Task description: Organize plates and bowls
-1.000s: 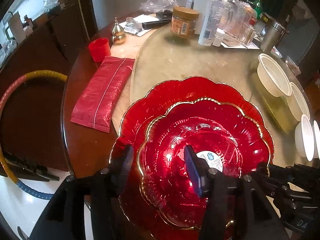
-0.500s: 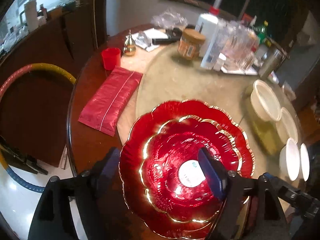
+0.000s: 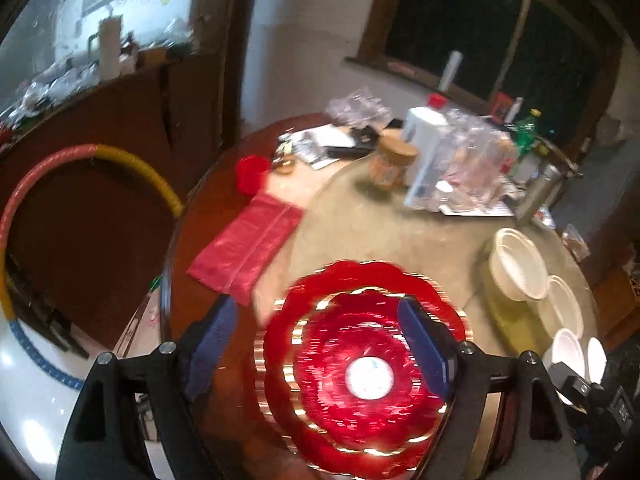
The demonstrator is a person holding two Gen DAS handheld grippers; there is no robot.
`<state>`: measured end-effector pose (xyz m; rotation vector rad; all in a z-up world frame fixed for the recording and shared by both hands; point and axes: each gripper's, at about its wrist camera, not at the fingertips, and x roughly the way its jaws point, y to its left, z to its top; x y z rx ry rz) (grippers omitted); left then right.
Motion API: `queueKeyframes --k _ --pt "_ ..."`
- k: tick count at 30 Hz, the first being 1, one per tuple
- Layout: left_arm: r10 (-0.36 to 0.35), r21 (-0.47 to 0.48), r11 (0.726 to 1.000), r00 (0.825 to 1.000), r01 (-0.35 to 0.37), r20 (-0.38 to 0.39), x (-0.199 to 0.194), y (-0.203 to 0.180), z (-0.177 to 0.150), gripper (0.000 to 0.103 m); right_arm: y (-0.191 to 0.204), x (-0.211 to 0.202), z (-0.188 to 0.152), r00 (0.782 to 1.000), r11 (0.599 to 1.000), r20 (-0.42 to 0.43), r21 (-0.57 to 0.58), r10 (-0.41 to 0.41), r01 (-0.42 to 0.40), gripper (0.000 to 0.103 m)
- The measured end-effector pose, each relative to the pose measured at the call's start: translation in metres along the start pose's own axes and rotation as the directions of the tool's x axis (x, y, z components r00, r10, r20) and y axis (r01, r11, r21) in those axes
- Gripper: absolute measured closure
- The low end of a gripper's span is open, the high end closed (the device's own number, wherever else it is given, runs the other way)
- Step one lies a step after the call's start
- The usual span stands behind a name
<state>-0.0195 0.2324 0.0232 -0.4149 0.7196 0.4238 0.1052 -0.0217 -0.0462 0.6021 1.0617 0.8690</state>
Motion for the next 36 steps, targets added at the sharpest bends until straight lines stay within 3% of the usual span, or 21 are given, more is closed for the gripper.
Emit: queueKeyframes --k 5,11,14,25,32,36 --pt "-0.112 0.071 0.991 0.993 0.114 -0.026 0.001 -0.052 -0.008 0.019 -0.007 -0.027 0.004 0.999 1.000 0.044 0.014 -0.003 0.002 0.022" --pt "-0.250 0.168 0.949 0.961 0.267 -0.119 0.015 -0.132 -0.027 0.019 -0.023 -0.088 0.002 0.990 0.998 0.138 0.050 -0.042 0.035 0.022" --pt "-0.276 0.178 0.937 0.950 0.300 -0.150 0.025 -0.162 -0.034 0.019 -0.036 -0.122 0.000 0.977 0.994 0.197 0.088 -0.080 0.064 0.022" --pt "-0.312 0.211 0.902 0.906 0.377 -0.285 0.069 -0.241 -0.067 0.019 -0.094 -0.190 -0.006 0.937 0.959 0.305 0.271 -0.172 0.088 0.022" --pt "-0.299 0.206 0.902 0.894 0.378 -0.333 0.092 -0.261 -0.084 0.019 -0.128 -0.199 -0.005 0.919 0.922 0.315 0.371 -0.239 0.112 0.022" --pt "-0.308 0.185 0.909 0.902 0.372 -0.302 0.096 -0.263 -0.085 0.019 -0.146 -0.197 0.002 0.902 0.899 0.338 0.423 -0.270 0.111 0.022"
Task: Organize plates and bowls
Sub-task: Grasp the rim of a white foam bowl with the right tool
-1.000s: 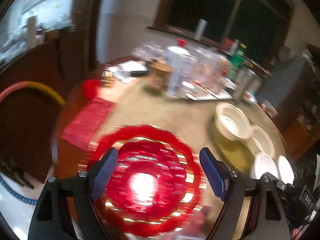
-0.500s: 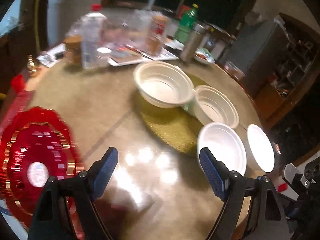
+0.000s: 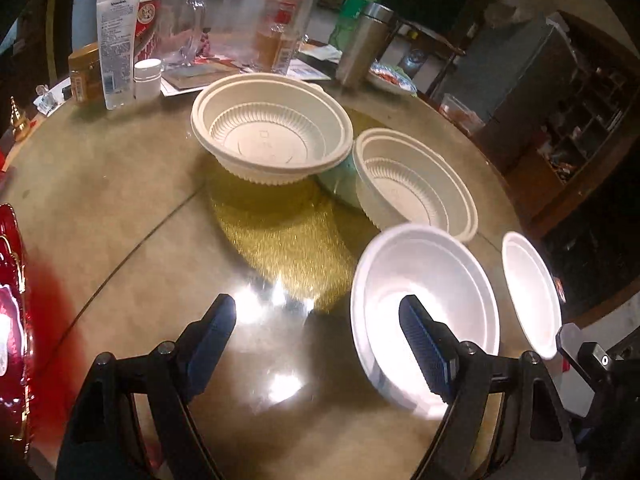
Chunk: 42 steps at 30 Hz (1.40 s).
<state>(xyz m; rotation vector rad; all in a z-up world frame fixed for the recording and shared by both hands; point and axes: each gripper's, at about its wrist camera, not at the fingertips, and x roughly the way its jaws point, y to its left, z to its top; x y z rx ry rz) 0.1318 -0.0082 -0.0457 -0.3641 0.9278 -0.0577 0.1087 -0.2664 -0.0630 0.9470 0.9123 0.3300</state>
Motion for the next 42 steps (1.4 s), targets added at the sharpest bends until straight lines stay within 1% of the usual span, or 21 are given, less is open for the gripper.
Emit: queueKeyframes --k 3,9,11,14,15,16,18,20,21,22,23,24,25,26,27,28,32,37,42 --pt "-0.008 -0.028 1.000 1.000 0.009 0.014 0.003 0.002 0.000 0.019 -0.004 0.010 0.001 1.000 1.000 0.002 0.007 0.003 -0.003 0.022" --pt "-0.015 0.018 1.000 0.999 0.014 0.044 0.005 -0.008 -0.004 0.019 -0.003 0.024 0.002 0.999 0.999 0.006 -0.025 -0.037 0.037 0.022" --pt "-0.015 0.030 0.999 0.999 0.014 0.048 0.007 -0.009 -0.003 0.019 -0.002 0.024 0.003 0.998 0.998 0.026 -0.040 -0.055 0.056 0.023" --pt "-0.011 0.040 0.999 0.999 0.010 0.033 0.013 -0.008 -0.003 0.021 -0.003 0.024 0.004 0.996 0.995 0.041 -0.054 -0.085 0.087 0.038" --pt "-0.010 0.042 0.999 1.000 0.009 0.025 0.016 -0.008 -0.003 0.021 -0.004 0.026 0.004 0.995 0.993 0.042 -0.058 -0.096 0.098 0.046" --pt "-0.010 0.046 0.999 1.000 0.009 0.013 0.018 -0.008 -0.004 0.021 -0.004 0.029 0.005 0.993 0.991 0.037 -0.063 -0.112 0.114 0.051" --pt "-0.010 0.057 0.998 1.000 0.010 0.001 0.021 -0.008 -0.005 0.021 -0.005 0.034 0.003 0.992 0.990 0.019 -0.069 -0.122 0.123 0.054" --pt "-0.008 0.070 0.997 1.000 0.009 -0.004 0.022 -0.009 -0.006 0.026 -0.005 0.038 0.002 0.992 0.988 0.007 -0.080 -0.129 0.130 0.055" --pt "-0.006 0.076 0.997 1.000 0.007 -0.006 0.023 -0.010 -0.007 0.029 -0.004 0.038 0.001 0.991 0.987 0.009 -0.089 -0.136 0.137 0.058" --pt "0.001 0.083 0.997 1.000 0.000 -0.008 0.024 -0.010 -0.007 0.038 -0.003 0.038 0.001 0.989 0.984 0.013 -0.097 -0.146 0.147 0.065" --pt "0.012 0.095 0.995 1.000 -0.010 -0.016 0.025 -0.011 -0.008 0.054 -0.002 0.037 0.000 0.986 0.980 0.022 -0.109 -0.162 0.164 0.068" --pt "0.018 0.110 0.994 0.999 -0.015 -0.027 0.028 -0.012 -0.009 0.061 -0.001 0.037 0.000 0.985 0.978 0.027 -0.116 -0.171 0.172 0.073" --pt "0.015 0.120 0.993 0.999 -0.010 -0.035 0.030 -0.013 -0.010 0.072 -0.001 0.037 0.000 0.986 0.978 0.022 -0.125 -0.165 0.167 0.075" --pt "0.012 0.138 0.990 0.999 -0.007 -0.031 0.030 -0.016 -0.011 0.077 -0.002 0.039 -0.001 0.987 0.979 0.011 -0.127 -0.158 0.158 0.077" --pt "0.009 0.147 0.989 1.000 -0.005 -0.029 0.029 -0.017 -0.012 0.079 -0.002 0.040 -0.001 0.988 0.980 0.001 -0.129 -0.153 0.152 0.078" --pt "0.004 0.157 0.988 1.000 0.001 -0.030 0.029 -0.019 -0.013 0.082 -0.001 0.041 -0.002 0.987 0.978 -0.002 -0.135 -0.158 0.157 0.083" --pt "-0.003 0.178 0.984 1.000 0.007 -0.027 0.028 -0.022 -0.015 0.089 0.000 0.040 -0.004 0.987 0.976 0.003 -0.151 -0.160 0.158 0.088" --pt "0.000 0.193 0.981 1.000 0.002 -0.014 0.028 -0.025 -0.015 0.090 0.002 0.041 -0.006 0.988 0.974 0.004 -0.165 -0.155 0.154 0.094" --pt "-0.016 0.187 0.982 1.000 0.017 -0.008 0.024 -0.024 -0.015 0.092 -0.001 0.041 -0.007 0.990 0.979 0.001 -0.151 -0.140 0.138 0.095"
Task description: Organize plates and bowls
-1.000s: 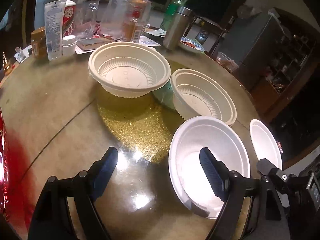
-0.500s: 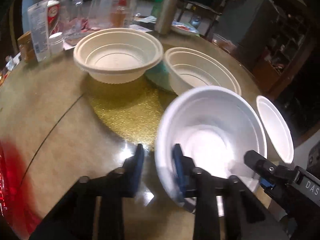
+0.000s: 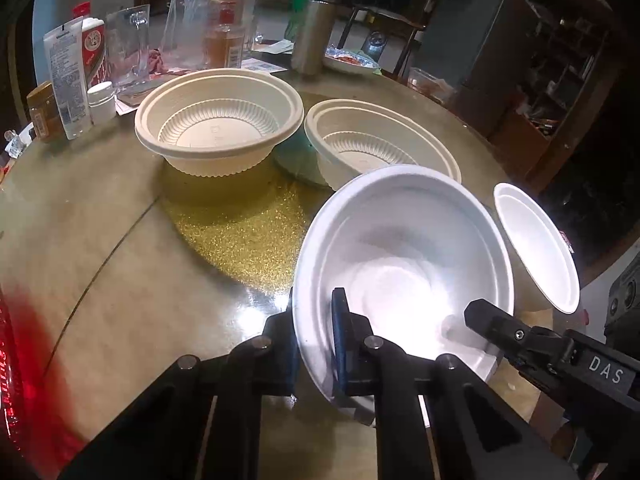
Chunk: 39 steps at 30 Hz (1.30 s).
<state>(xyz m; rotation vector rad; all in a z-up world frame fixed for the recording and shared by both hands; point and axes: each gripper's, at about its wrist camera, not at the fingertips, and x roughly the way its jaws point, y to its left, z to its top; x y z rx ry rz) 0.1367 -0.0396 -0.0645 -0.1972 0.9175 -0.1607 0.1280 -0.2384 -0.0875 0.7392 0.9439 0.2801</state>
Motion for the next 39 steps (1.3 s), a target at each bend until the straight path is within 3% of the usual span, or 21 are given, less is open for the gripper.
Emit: queueKeyframes --k 8,21,31,39 --pt "-0.021 -0.009 1.000 0.998 0.021 0.056 -0.012 0.001 0.001 0.094 0.004 -0.010 -0.003 0.999 1.000 0.043 -0.027 0.009 -0.007 0.096" --pt "0.002 0.016 1.000 0.997 -0.003 0.081 -0.016 -0.005 -0.001 0.095 -0.001 -0.010 -0.003 1.000 1.000 0.015 -0.019 0.012 -0.011 0.096" --pt "0.038 0.033 0.999 0.995 -0.041 0.091 -0.030 -0.012 0.003 0.095 -0.011 -0.009 -0.002 0.996 0.994 -0.023 0.071 0.082 -0.080 0.096" --pt "0.073 0.021 0.997 0.990 -0.076 0.117 -0.058 -0.007 0.002 0.095 0.012 -0.027 -0.012 0.993 0.992 -0.015 0.040 0.117 -0.117 0.096"
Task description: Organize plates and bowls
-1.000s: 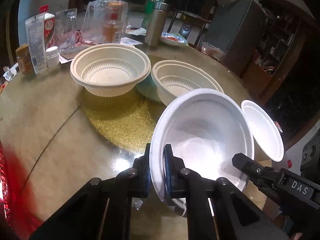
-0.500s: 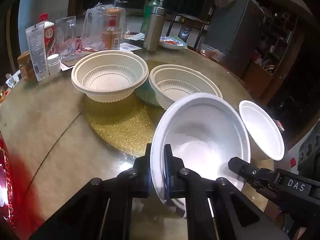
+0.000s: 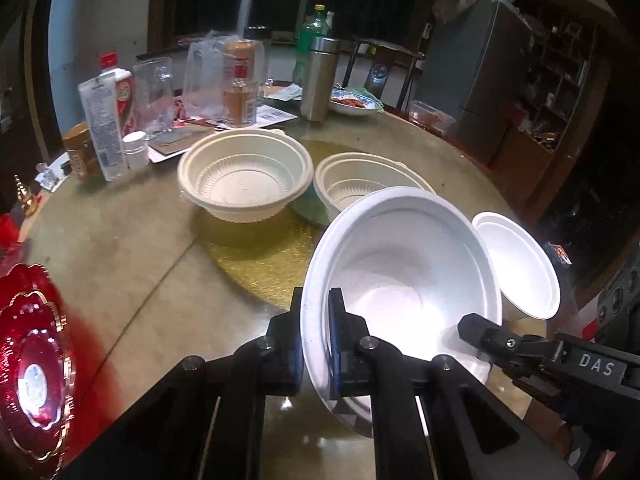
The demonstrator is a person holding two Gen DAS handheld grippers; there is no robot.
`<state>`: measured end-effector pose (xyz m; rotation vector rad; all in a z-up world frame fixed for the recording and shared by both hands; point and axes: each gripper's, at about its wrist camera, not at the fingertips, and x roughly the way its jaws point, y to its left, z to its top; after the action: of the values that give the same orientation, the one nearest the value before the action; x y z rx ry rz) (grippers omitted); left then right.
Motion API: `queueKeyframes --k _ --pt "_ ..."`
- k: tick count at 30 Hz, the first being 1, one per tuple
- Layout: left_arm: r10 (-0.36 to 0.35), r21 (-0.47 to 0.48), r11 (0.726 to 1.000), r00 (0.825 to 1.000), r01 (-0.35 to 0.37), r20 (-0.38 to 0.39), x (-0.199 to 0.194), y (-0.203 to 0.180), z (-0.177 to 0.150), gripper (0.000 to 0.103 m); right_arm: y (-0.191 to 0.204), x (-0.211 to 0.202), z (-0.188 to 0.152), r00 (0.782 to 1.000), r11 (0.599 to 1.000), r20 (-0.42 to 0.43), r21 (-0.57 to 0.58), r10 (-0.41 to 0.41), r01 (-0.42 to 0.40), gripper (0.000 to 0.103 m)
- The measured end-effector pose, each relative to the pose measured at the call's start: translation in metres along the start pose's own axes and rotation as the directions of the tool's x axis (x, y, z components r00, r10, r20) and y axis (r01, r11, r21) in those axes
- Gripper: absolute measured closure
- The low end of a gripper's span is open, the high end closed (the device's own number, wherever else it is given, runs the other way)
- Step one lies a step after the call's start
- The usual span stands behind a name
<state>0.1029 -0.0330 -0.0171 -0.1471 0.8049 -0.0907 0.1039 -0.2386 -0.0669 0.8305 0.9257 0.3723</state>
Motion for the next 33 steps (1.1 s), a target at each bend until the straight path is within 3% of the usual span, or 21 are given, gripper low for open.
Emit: queueKeyframes --k 21,33 --pt "0.074 -0.117 0.991 0.996 -0.067 0.059 -0.059 0.073 -0.012 0.094 0.077 0.023 -0.037 0.996 0.989 -0.081 -0.138 0.041 -0.052 0.096" --pt "0.155 -0.206 0.970 0.980 -0.128 0.124 -0.102 0.130 -0.012 0.094 0.143 0.051 -0.064 0.986 0.960 -0.151 -0.257 0.076 -0.113 0.096"
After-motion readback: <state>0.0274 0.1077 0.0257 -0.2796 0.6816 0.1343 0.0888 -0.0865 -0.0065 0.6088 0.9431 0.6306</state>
